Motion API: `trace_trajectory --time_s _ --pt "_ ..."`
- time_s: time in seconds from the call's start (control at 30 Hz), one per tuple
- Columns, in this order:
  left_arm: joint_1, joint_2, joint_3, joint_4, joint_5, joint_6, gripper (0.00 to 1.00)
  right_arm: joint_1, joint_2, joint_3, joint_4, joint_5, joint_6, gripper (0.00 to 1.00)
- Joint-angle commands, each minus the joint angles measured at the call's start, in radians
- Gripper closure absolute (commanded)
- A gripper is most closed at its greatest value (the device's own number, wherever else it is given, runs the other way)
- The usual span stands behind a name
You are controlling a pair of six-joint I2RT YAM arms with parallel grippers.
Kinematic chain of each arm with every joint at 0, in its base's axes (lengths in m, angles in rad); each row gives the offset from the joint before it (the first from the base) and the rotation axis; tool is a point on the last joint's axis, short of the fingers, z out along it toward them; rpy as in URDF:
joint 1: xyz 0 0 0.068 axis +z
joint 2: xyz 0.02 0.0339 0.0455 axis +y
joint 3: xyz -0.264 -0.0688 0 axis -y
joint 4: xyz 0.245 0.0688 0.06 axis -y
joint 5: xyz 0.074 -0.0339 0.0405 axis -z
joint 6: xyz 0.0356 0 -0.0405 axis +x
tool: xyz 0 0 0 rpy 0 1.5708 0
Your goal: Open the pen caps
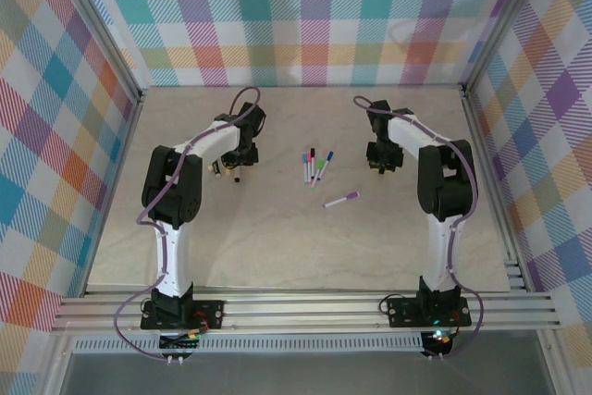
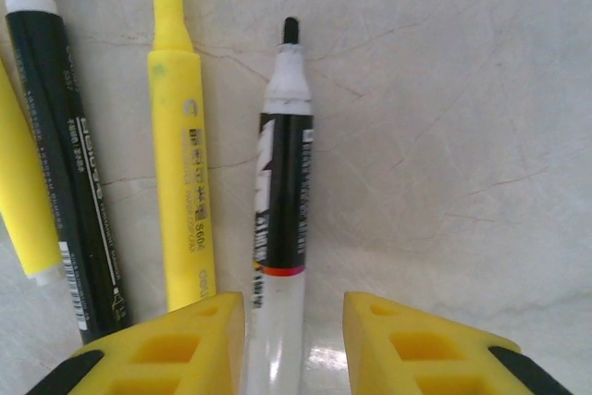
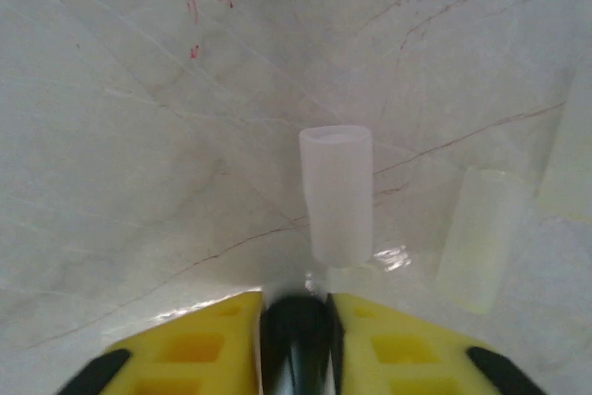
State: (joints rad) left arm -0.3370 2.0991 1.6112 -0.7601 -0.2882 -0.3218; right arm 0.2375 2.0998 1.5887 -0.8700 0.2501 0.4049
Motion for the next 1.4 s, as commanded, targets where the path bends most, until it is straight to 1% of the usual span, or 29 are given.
trace_trajectory --time_s 0.0,0.03,0.23,0.33,0.4,0.47,0.5,0.57,0.6,0.67,0.7,0.8,0.93,1.0,1.17,1.37 --pt "-0.005 -0.058 0.041 -0.032 0.053 0.009 0.67 0.012 0.006 0.029 -0.05 0.057 -0.007 0.7" --pt "-0.013 -0.061 0.044 -0.033 0.053 0.02 0.67 0.015 0.005 0.028 -0.052 0.066 -0.008 0.68" --pt "-0.061 -0.079 0.073 -0.043 0.023 0.03 0.66 0.019 0.0 0.028 -0.065 0.084 -0.008 0.67" --pt "-0.088 -0.101 0.071 -0.03 0.012 0.019 0.67 0.028 -0.04 0.008 -0.052 0.102 0.0 0.68" --pt "-0.109 -0.133 0.047 0.007 0.01 0.006 0.67 0.047 -0.116 -0.044 0.007 0.078 -0.012 0.67" --pt "-0.134 -0.177 -0.01 0.08 0.043 -0.015 0.66 0.062 -0.214 -0.112 0.093 -0.02 -0.026 0.67" --pt "-0.146 -0.198 -0.043 0.126 0.061 -0.025 0.64 0.067 -0.256 -0.149 0.138 -0.07 -0.028 0.65" --pt "-0.176 -0.24 -0.118 0.234 0.097 -0.061 0.54 0.081 -0.345 -0.225 0.218 -0.158 -0.014 0.61" --pt "-0.188 -0.249 -0.142 0.277 0.12 -0.071 0.5 0.087 -0.372 -0.251 0.242 -0.182 -0.01 0.61" --pt "-0.213 -0.25 -0.17 0.339 0.135 -0.107 0.36 0.109 -0.411 -0.282 0.256 -0.201 -0.002 0.6" --pt "-0.218 -0.245 -0.177 0.359 0.159 -0.12 0.35 0.116 -0.421 -0.289 0.253 -0.204 -0.001 0.6" --pt "-0.224 -0.207 -0.174 0.408 0.217 -0.16 0.37 0.133 -0.446 -0.311 0.25 -0.208 0.004 0.6" --pt "-0.25 -0.134 -0.106 0.381 0.208 -0.161 0.47 0.137 -0.466 -0.333 0.256 -0.215 0.011 0.62" --pt "-0.265 -0.097 -0.07 0.365 0.205 -0.154 0.5 0.137 -0.468 -0.34 0.258 -0.205 0.014 0.63" --pt "-0.293 -0.016 0.018 0.31 0.169 -0.146 0.53 0.137 -0.456 -0.344 0.262 -0.206 0.019 0.66" --pt "-0.303 0.061 0.114 0.217 0.082 -0.145 0.55 0.137 -0.437 -0.343 0.268 -0.215 0.027 0.67"
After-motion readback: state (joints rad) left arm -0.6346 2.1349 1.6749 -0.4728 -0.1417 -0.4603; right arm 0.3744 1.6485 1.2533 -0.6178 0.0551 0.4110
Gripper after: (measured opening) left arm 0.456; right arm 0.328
